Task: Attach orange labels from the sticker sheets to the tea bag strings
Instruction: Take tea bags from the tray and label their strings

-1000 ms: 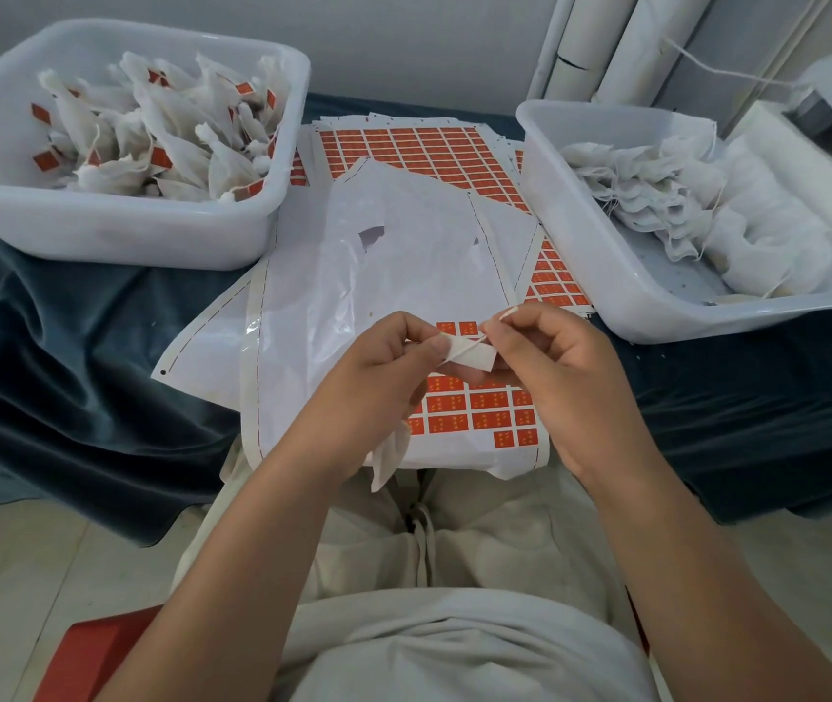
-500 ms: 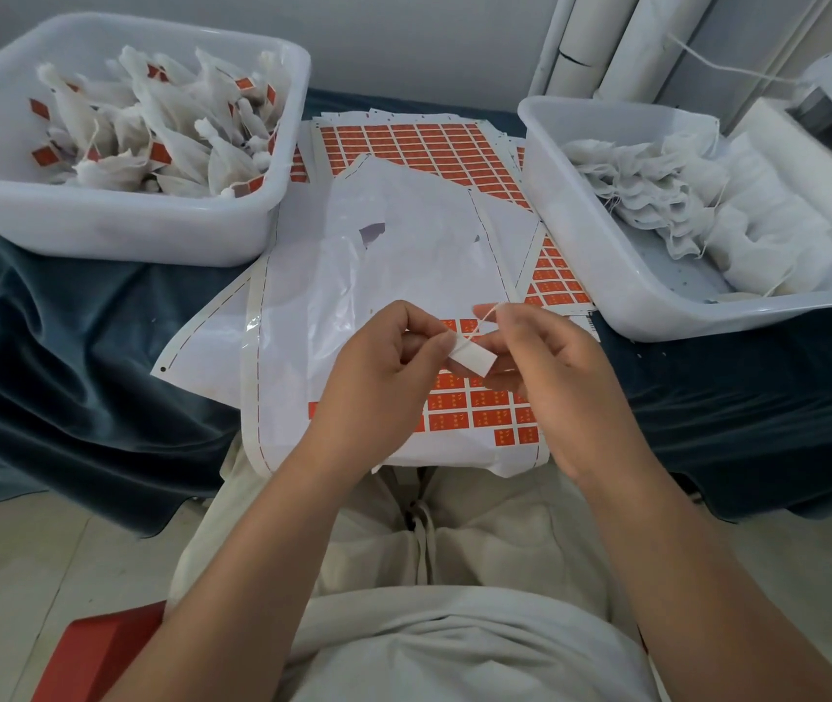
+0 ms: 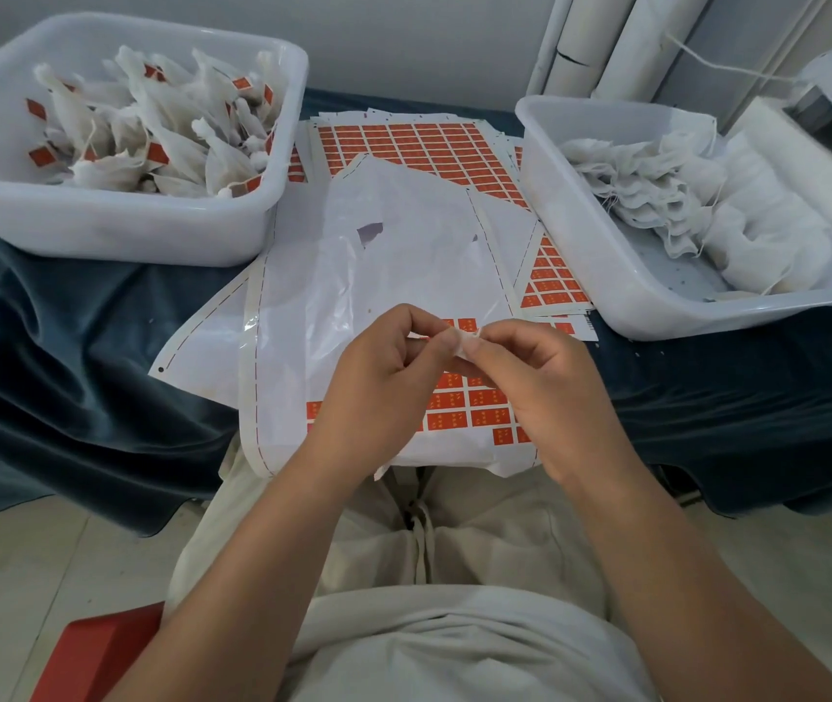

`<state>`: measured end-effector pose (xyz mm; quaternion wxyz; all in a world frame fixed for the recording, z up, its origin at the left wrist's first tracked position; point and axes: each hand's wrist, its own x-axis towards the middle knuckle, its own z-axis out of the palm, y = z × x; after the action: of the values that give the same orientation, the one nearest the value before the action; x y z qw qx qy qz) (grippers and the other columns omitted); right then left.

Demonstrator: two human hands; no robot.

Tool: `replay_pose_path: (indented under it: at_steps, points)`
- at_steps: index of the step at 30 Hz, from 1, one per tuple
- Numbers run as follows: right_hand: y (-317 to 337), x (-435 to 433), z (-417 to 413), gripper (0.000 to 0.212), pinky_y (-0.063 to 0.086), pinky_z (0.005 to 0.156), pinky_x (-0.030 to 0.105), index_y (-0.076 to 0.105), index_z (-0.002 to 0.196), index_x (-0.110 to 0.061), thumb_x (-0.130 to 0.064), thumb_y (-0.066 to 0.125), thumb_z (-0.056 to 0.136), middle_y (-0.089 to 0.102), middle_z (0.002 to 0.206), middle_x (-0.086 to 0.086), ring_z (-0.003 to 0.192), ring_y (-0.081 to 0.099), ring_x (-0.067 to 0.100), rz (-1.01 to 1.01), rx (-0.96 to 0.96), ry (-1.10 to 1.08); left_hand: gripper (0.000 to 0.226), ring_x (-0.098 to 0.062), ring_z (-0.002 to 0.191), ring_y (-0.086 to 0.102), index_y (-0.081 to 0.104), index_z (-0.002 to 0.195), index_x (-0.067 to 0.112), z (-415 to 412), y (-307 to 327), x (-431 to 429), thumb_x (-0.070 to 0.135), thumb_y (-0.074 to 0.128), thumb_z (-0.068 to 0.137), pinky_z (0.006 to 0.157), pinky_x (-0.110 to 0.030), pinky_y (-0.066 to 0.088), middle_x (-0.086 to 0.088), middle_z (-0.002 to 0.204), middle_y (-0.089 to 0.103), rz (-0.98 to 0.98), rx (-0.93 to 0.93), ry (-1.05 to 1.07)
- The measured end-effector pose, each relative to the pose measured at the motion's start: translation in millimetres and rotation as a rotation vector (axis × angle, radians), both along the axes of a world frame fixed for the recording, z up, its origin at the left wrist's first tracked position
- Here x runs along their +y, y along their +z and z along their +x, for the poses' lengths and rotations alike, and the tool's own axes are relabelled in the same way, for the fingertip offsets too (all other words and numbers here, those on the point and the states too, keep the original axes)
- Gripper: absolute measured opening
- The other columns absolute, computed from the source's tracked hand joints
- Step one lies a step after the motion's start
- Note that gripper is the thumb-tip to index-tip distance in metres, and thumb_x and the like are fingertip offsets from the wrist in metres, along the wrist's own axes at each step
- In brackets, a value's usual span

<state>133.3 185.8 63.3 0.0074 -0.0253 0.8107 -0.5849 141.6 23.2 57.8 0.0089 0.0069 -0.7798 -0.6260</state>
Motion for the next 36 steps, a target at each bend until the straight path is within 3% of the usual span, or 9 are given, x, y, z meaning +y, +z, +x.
replay_pose_path:
  at_steps: [5,9,18,23,27,29,32,34,36]
  points:
    - [-5.6,-1.8,-0.6,0.004,0.063,0.08,0.036,0.076,0.098,-0.041,-0.042,0.071,0.097,0.079,0.1,-0.012,0.092,0.078,0.012,-0.146,-0.123,-0.036,0.03,-0.012,0.071,0.074,0.071,0.102,0.033,1.7,2.0,-4.0,0.046,0.045,0.11,0.071,-0.031,0.056,0.011,0.087,0.079,0.153,-0.154,-0.064]
    - [-6.1,-3.9,-0.1,0.013,0.062,0.07,0.026,0.073,0.098,-0.047,-0.052,0.067,0.087,0.078,0.099,-0.012,0.089,0.078,0.01,-0.178,-0.125,-0.004,0.037,-0.004,0.053,0.062,0.076,0.11,0.026,-3.0,-4.5,-7.3,0.039,0.04,0.112,0.054,-0.016,0.046,0.008,0.076,0.075,0.367,-0.268,-0.07]
    - [-11.2,-3.6,-5.2,0.04,0.06,0.096,0.046,0.072,0.111,-0.034,-0.064,0.07,0.084,0.077,0.112,-0.004,0.107,0.075,0.02,-0.248,-0.186,0.097,0.021,-0.005,0.048,0.06,0.079,0.105,0.01,-7.2,-9.0,-10.6,0.025,0.065,0.103,0.047,-0.013,0.046,-0.009,0.087,0.077,0.595,-0.27,-0.181]
    - [-5.7,-1.2,-2.4,0.022,0.061,0.073,0.022,0.073,0.104,-0.042,-0.056,0.066,0.089,0.077,0.105,-0.013,0.096,0.076,0.008,-0.14,-0.076,0.05,0.029,-0.028,0.09,0.079,0.078,0.114,0.013,-8.1,-11.6,-10.7,0.036,0.073,0.096,0.08,-0.036,0.061,-0.015,0.105,0.079,0.507,-0.255,-0.203]
    - [-5.9,1.6,-5.4,0.016,0.062,0.084,0.035,0.07,0.098,-0.042,-0.05,0.074,0.085,0.077,0.104,-0.01,0.099,0.077,0.013,-0.162,-0.111,0.015,0.03,-0.038,0.102,0.076,0.082,0.105,0.02,-9.2,-14.1,-13.2,0.044,0.074,0.09,0.104,-0.06,0.054,-0.014,0.108,0.079,0.45,-0.264,-0.2]
    - [-8.2,4.0,-8.8,0.007,0.06,0.079,0.029,0.073,0.093,-0.032,-0.029,0.076,0.088,0.076,0.095,-0.006,0.092,0.074,0.011,-0.428,-0.263,0.07,0.03,-0.05,0.101,0.069,0.083,0.102,0.019,-9.0,-14.2,-12.8,0.044,0.078,0.087,0.107,-0.07,0.047,-0.017,0.109,0.078,0.456,-0.259,-0.221]
    - [-7.8,3.0,-10.7,0.038,0.053,0.08,0.026,0.07,0.126,-0.011,-0.015,0.075,0.089,0.063,0.093,0.0,0.09,0.058,0.011,-0.928,-0.691,0.2,0.024,-0.025,0.068,0.056,0.083,0.098,0.018,-9.1,-14.7,-11.2,0.037,0.081,0.083,0.067,-0.036,0.059,-0.013,0.103,0.08,0.527,-0.27,-0.282]
    - [-7.8,2.1,-11.3,0.063,0.049,0.086,0.029,0.054,0.15,-0.005,-0.02,0.071,0.091,0.057,0.094,0.001,0.093,0.055,0.013,-1.007,-0.815,0.255,0.02,-0.005,0.048,0.046,0.083,0.095,0.017,-8.9,-13.7,-10.1,0.031,0.08,0.081,0.049,-0.016,0.04,-0.01,0.101,0.08,0.578,-0.286,-0.309]
    - [-7.0,2.5,-12.0,0.054,0.049,0.089,0.029,0.063,0.144,-0.01,-0.025,0.068,0.093,0.059,0.096,0.0,0.095,0.056,0.014,-0.999,-0.807,0.328,0.021,-0.001,0.042,0.043,0.083,0.096,0.013,-9.4,-14.1,-10.2,0.026,0.078,0.08,0.046,-0.014,0.036,-0.015,0.102,0.076,0.624,-0.302,-0.312]
